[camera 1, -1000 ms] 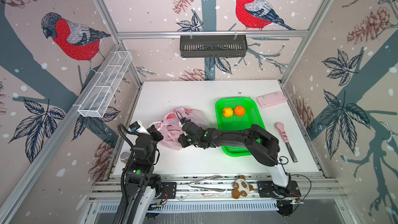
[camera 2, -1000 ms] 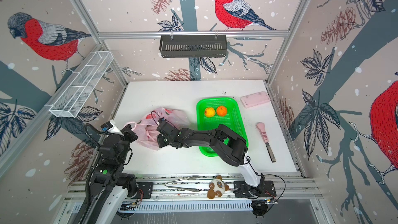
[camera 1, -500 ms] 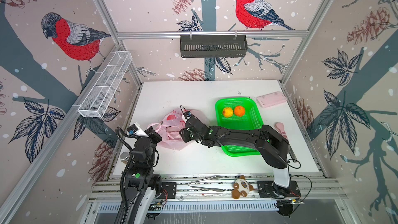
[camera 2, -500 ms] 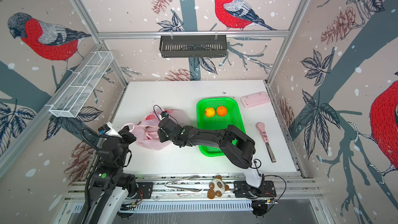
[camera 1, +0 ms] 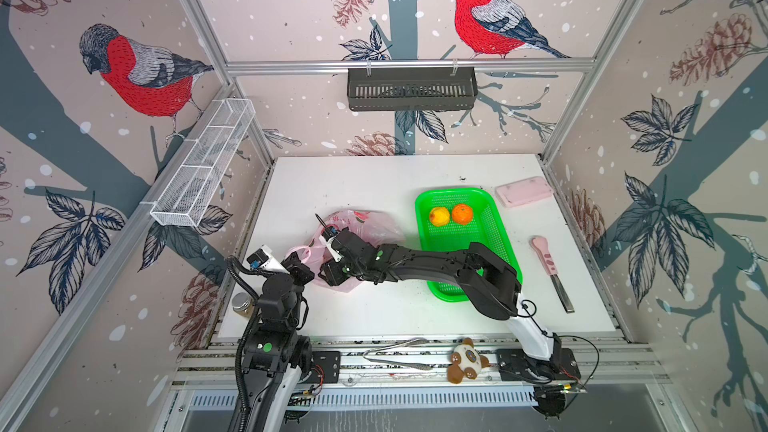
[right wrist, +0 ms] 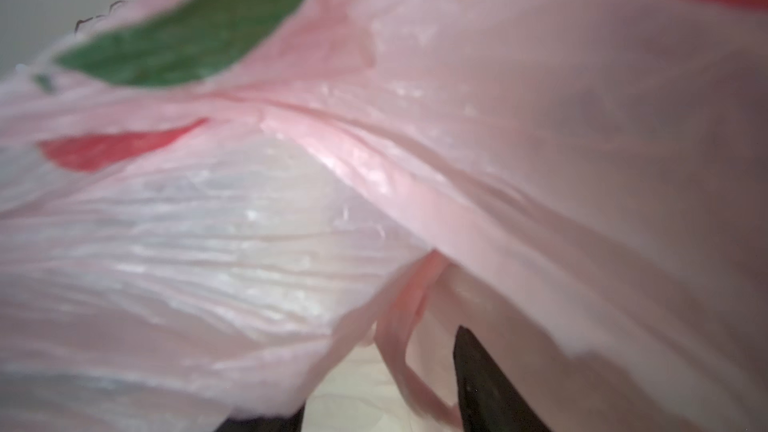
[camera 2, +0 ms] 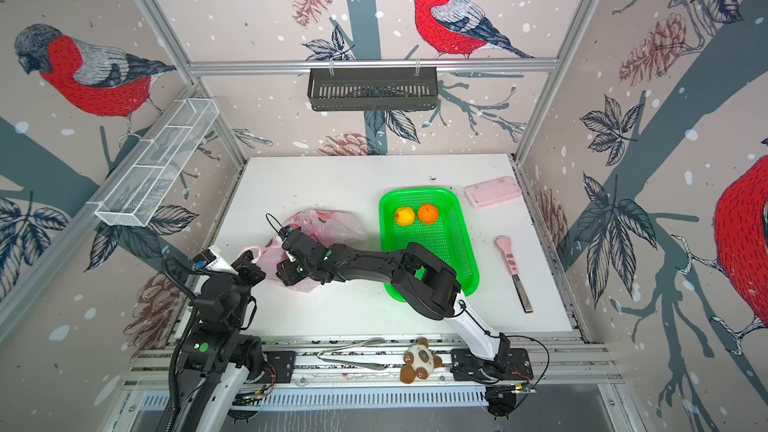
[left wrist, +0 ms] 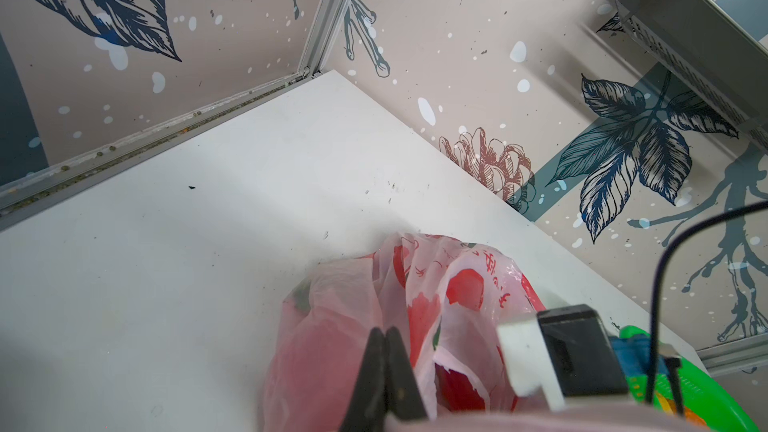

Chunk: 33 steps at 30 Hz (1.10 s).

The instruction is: Untie the knot of the plastic bag and take out the fruit

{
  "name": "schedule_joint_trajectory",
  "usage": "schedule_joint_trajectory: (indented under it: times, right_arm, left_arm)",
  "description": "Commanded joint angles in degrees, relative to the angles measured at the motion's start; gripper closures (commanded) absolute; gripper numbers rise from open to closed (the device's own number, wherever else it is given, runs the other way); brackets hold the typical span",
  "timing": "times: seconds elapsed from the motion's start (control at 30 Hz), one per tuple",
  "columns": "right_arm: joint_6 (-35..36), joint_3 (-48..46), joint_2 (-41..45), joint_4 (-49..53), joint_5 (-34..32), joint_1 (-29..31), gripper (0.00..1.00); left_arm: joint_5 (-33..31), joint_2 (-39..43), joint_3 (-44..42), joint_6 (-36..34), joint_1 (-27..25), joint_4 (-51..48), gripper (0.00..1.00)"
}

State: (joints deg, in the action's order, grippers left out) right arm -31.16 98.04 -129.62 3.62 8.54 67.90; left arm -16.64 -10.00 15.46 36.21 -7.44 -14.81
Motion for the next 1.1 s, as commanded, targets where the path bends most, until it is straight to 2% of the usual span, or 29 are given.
schedule_joint_trajectory:
  times: [0.0,0.17,0.3,0.67,1.07]
  right_arm:
    - [-0.4,1.8,-1.4,0.8,0.9,0.1,0.49]
    - [-0.9,0.0,0.8,-0.2,-2.1,0.0,0.7]
    - [-0.7,-3.7,5.6,-0.3,-5.4,0.0,0.79]
    - [-3.1,-19.9,23.3,-1.7,-16.4,-2.6,0.85]
    - [-0.4,-30.5,40.5,4.4,-26.3,-13.0,0.85]
  left_arm:
    - [-0.2,0.2,0.1,0.5,0.0,0.2,1.0]
    - [-0.6,0.7,0.1,0.2,0.0,-0.5,1.0]
    - [-1.2,0.9,-0.3,0.1,0.0,-0.3,1.0]
    - [-3.1,-0.7,-0.1,-0.7,0.0,2.7,1.0]
    - [-4.7,-1.1,-0.1,-1.5,0.0,3.6,1.0]
